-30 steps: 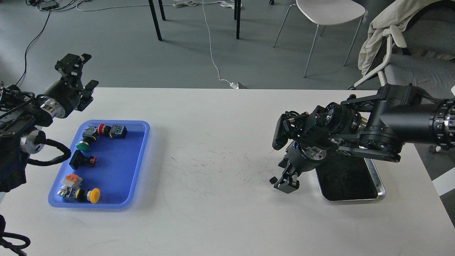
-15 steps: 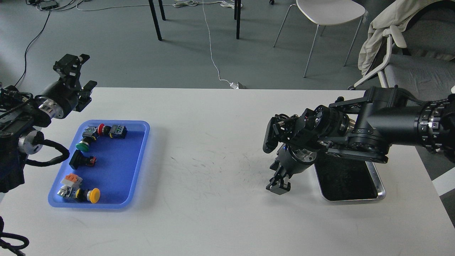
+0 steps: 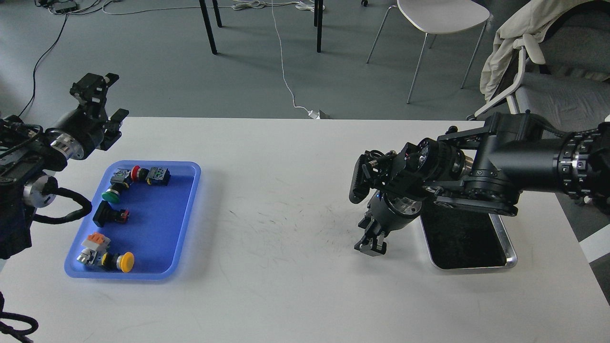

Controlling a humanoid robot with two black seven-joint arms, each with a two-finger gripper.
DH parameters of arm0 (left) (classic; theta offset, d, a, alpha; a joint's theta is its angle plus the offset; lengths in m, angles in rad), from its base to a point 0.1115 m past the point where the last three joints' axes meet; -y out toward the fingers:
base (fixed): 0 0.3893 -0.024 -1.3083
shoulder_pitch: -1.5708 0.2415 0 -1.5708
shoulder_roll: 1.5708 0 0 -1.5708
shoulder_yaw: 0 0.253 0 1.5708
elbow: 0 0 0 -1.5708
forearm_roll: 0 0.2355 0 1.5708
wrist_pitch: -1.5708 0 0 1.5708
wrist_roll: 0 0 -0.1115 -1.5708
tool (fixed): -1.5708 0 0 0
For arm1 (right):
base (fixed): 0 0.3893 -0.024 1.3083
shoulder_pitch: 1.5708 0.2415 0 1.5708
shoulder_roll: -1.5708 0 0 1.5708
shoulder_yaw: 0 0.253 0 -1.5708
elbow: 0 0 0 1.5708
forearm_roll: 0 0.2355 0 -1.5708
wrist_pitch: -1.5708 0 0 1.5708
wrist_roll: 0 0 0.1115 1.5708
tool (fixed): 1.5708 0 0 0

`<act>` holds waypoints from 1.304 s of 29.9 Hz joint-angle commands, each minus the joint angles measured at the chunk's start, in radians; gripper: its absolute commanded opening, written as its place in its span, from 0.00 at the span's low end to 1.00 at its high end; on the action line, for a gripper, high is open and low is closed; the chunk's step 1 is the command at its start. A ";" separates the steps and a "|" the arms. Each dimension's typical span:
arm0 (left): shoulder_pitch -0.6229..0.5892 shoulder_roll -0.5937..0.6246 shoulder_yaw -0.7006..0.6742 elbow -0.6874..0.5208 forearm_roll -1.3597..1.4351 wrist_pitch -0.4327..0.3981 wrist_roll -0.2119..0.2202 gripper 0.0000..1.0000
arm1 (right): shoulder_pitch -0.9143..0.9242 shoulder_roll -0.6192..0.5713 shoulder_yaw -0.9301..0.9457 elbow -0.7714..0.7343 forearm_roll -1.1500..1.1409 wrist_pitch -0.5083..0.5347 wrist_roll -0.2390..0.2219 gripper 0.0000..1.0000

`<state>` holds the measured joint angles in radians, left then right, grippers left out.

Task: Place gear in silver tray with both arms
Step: 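Lower the right gripper onto the small black part and grasp it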

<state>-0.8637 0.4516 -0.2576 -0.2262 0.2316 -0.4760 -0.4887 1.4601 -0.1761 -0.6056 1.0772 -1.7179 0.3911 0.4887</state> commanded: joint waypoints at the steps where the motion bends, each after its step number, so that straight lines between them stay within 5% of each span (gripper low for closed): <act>1: 0.000 -0.001 0.000 0.001 0.000 -0.001 0.000 0.93 | -0.001 0.001 -0.005 0.001 0.000 0.003 0.000 0.54; 11: 0.002 -0.002 0.000 0.001 0.000 0.000 0.000 0.93 | -0.010 -0.003 -0.031 -0.005 -0.003 0.005 0.000 0.53; 39: 0.008 0.002 0.000 0.001 0.000 0.000 0.000 0.93 | -0.009 0.001 -0.033 -0.014 -0.005 0.005 0.000 0.18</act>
<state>-0.8560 0.4528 -0.2579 -0.2255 0.2316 -0.4770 -0.4887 1.4536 -0.1748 -0.6365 1.0639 -1.7227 0.3958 0.4887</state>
